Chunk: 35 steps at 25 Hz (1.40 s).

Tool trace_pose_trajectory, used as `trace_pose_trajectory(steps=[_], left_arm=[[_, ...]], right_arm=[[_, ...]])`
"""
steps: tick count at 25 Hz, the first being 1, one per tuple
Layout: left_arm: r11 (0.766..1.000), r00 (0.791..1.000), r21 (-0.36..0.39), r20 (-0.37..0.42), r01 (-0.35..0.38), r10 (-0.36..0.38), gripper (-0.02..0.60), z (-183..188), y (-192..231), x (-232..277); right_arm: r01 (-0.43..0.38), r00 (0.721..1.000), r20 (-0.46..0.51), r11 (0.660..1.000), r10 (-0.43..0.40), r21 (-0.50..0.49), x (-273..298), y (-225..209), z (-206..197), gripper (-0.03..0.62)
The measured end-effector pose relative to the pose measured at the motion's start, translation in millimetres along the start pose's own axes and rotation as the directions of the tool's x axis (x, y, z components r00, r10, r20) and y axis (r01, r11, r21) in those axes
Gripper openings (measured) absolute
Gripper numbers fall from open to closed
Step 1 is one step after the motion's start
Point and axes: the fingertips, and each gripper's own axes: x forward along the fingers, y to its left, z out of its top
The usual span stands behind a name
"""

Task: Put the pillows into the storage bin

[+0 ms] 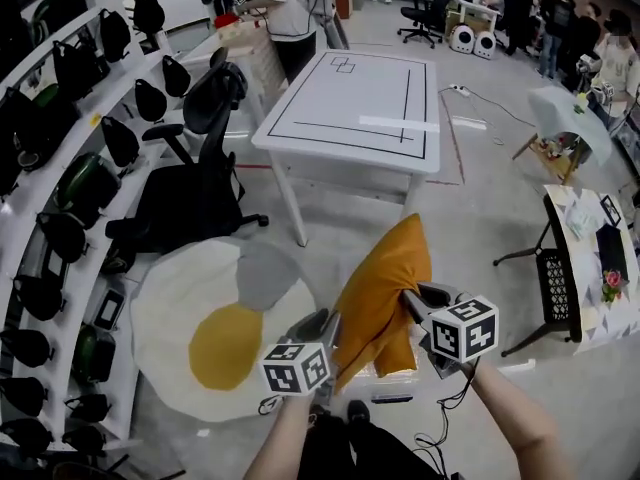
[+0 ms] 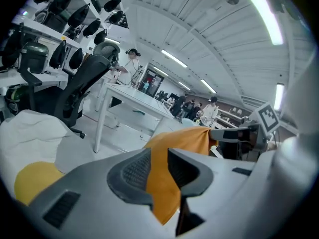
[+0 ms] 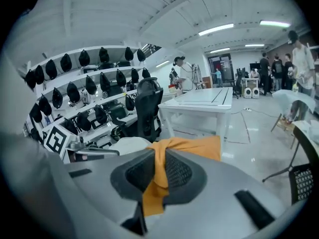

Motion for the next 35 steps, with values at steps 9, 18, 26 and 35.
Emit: trace_pose_trajectory(steps=[9,18,26,35], left_arm=[[0.999,0.999,0.006,-0.026,0.044,-0.044,0.101,-1.4,-17.0,21.3],[0.998,0.998,0.009,-0.031,0.060,-0.060,0.101,1.0,-25.8,37.0],[0.999,0.996,-0.024,-0.080,0.036,-0.038,0.101,-27.3,-9.8,39.1],[0.998,0.993,-0.065,-0.116,-0.014,0.006,0.101,-48.9,20.4,34.9]], right_arm=[[0.056,0.998,0.021,0.998,-0.057,0.043,-29.6,-48.4,22.7,0.040],[0.078,0.993,-0.085,0.996,-0.081,-0.038,-18.1,-67.0,-5.3,0.040],[0.144,0.934,-0.326,0.989,-0.146,-0.032,31.6,-99.6,-116.9,0.041],[-0.055,0.875,-0.483,0.984,-0.035,-0.170,103.1,-35.7,-177.3,0.041]])
